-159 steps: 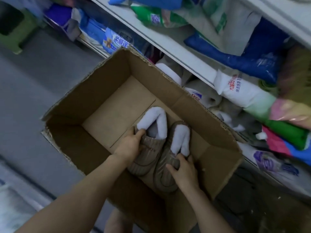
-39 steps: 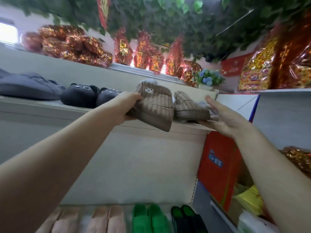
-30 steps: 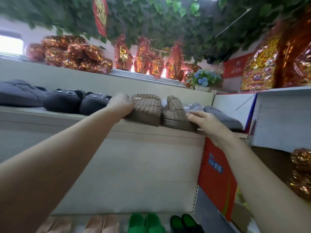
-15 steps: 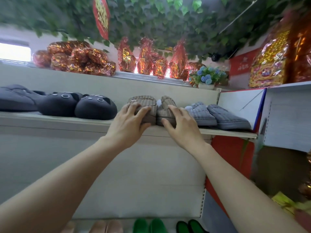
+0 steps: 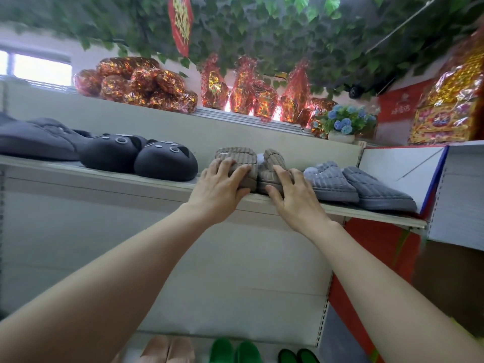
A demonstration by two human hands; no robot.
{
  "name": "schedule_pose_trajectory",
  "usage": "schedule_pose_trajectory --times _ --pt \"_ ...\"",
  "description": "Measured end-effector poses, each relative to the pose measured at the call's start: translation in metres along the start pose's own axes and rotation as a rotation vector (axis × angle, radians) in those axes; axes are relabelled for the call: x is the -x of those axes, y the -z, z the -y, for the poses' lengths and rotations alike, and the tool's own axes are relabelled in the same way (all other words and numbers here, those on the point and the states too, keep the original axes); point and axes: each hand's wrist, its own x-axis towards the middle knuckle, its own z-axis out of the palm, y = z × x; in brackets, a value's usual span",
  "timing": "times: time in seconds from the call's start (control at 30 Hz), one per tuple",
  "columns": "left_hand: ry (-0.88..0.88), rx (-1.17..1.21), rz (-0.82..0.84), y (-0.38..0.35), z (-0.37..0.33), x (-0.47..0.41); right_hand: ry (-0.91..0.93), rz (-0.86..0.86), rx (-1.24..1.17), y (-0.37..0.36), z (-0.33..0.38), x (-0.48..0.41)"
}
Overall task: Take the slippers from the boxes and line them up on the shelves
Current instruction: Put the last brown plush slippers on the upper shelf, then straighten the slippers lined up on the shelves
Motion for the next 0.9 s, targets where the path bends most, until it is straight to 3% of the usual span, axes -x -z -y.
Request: schedule_pose_trajectory --times 0.23,0.33,0.43,0.53,0.63,0.73,0.8,0.9 --pt "-0.006 0.029 0.014 -0.001 0.004 0.001 0.002 -0.030 0.003 -0.006 0.001 0.000" --pt "-0.008 0.052 0.010 0.005 0.003 0.008 0.001 -0.081 0.118 -0.003 0.004 0.000" --pt "-0.067 0.049 -0.097 0.019 0.010 0.023 0.060 -0.214 0.195 0.003 0.020 0.000" --pt "-0.085 -0.003 -0.258 0.041 0.041 0.048 0.216 -0.284 0.120 0.000 0.064 -0.004" --pt "0.001 -0.094 -0.322 0.066 0.096 0.070 0.327 -0.246 0.019 -0.016 0.124 -0.010" --pt "0.152 -0.141 -0.275 0.086 0.159 0.081 0.357 -0.172 -0.042 -0.039 0.176 -0.021" --pt "0.188 -0.149 -0.194 0.093 0.193 0.081 0.299 -0.098 -0.062 -0.056 0.200 -0.033" --pt "0.106 -0.104 -0.094 0.092 0.223 0.080 0.159 -0.022 -0.063 -0.075 0.223 -0.048"
